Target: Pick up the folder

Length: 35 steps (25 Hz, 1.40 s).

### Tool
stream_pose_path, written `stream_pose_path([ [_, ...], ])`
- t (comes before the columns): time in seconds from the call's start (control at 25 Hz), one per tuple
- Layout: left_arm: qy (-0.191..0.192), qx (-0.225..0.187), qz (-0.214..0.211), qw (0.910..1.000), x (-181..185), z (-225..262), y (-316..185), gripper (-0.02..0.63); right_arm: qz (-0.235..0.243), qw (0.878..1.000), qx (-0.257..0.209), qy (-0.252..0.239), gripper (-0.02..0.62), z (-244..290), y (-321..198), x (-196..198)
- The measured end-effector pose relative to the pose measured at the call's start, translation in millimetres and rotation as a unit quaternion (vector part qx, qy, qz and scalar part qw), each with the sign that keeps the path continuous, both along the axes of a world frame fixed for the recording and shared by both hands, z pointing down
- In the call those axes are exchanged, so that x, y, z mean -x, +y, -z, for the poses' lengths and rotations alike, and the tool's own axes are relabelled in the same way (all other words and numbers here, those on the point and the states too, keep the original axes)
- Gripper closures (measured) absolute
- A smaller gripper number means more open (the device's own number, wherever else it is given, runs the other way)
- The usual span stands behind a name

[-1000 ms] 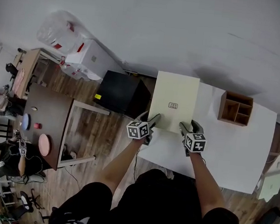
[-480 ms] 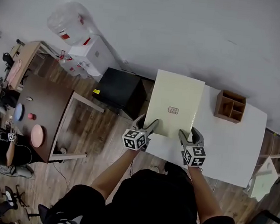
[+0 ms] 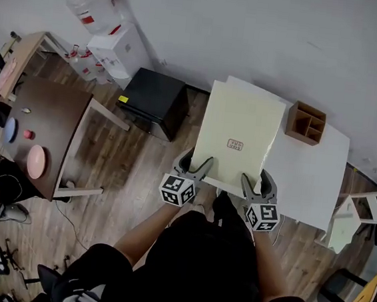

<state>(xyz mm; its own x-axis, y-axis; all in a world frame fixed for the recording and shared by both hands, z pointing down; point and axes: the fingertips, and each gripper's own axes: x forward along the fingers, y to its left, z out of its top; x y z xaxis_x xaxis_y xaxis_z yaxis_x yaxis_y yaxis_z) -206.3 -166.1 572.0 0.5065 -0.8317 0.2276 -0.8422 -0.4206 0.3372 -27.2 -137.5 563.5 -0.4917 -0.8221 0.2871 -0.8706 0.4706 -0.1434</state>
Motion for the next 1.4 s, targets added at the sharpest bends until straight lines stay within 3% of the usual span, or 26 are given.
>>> stream_pose_path([
  [0.28,0.026,-0.044,-0.015,0.9986,-10.9,31.9,43.0,0.294,-0.024,0.999,-0.040,0.017,0.293,38.8,53.4,-8.8],
  [0.76,0.019,-0.131,-0.042,0.9903,-44.5,97.7,69.4,0.295,-0.062,0.992,-0.111,0.002,0.293,97.1,93.9,-38.3],
  [1.2,0.002,-0.148,-0.113,0.9826,-153.2,114.6,91.4,0.294,-0.117,0.984,-0.131,-0.015,0.295,107.5,132.0,-139.8],
  [1.4,-0.005,-0.153,-0.124,0.9804,-233.3,126.0,115.1,0.295,-0.132,0.981,-0.139,-0.015,0.295,114.3,157.7,-218.3],
])
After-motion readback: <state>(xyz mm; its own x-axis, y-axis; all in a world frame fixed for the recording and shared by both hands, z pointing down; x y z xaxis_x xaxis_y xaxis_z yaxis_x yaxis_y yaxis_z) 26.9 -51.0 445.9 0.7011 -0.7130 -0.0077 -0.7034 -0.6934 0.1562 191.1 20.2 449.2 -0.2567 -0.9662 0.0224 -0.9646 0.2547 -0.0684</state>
